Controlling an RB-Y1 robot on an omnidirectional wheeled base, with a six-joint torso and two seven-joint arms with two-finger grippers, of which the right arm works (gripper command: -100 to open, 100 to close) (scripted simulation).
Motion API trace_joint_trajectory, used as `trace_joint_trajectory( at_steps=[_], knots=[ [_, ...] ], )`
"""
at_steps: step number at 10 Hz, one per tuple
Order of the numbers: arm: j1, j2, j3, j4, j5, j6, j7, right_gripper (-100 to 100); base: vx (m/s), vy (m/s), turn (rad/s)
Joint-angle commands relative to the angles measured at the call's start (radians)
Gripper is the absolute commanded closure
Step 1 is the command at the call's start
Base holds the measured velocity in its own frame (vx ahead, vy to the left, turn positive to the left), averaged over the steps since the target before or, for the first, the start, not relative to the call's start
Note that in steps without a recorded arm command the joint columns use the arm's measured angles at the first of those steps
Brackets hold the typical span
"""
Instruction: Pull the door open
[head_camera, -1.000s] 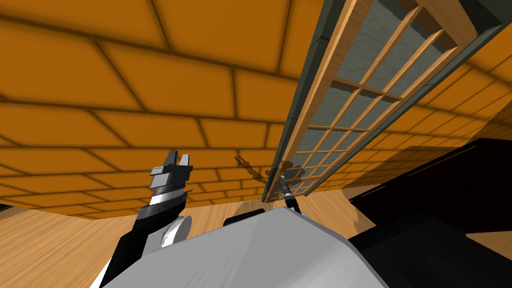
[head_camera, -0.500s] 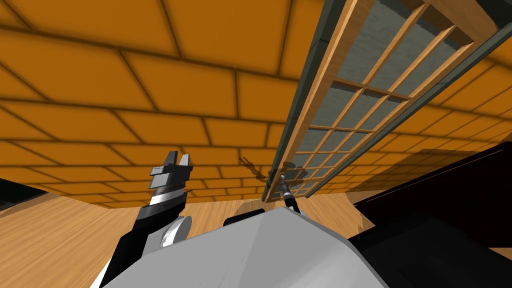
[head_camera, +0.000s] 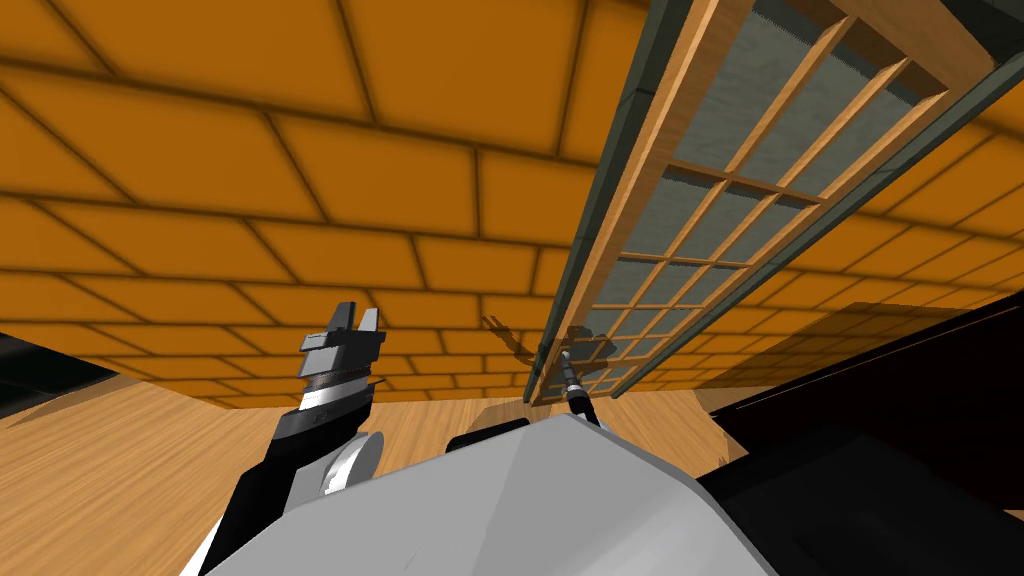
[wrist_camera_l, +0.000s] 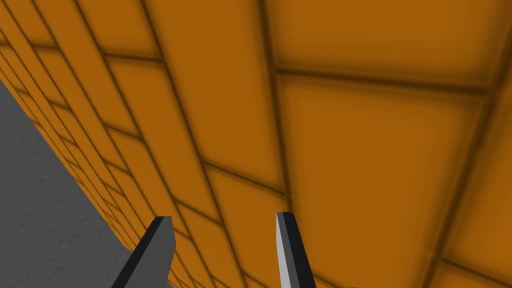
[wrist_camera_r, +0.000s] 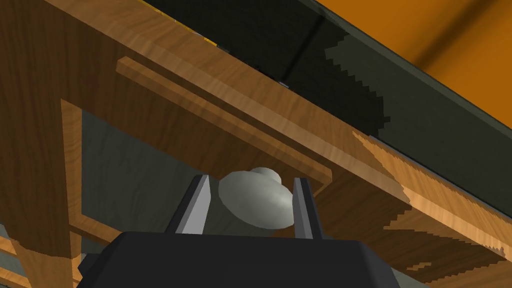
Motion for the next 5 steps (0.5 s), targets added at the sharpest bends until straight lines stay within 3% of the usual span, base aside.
trace_joint_trajectory(
  at_steps=[1,4,5],
  knots=[
    [-0.005,-0.031,-0.023,0.034,-0.013,-0.003,-0.02,100,-0.026,0.0,0.023],
    [-0.005,-0.031,-0.023,0.034,-0.013,-0.003,-0.02,100,-0.002,0.006,-0.008],
    [-0.008,-0.031,-0.02,0.036,-0.017,-0.005,-0.061,100,-0.025,-0.022,0.071]
  ],
)
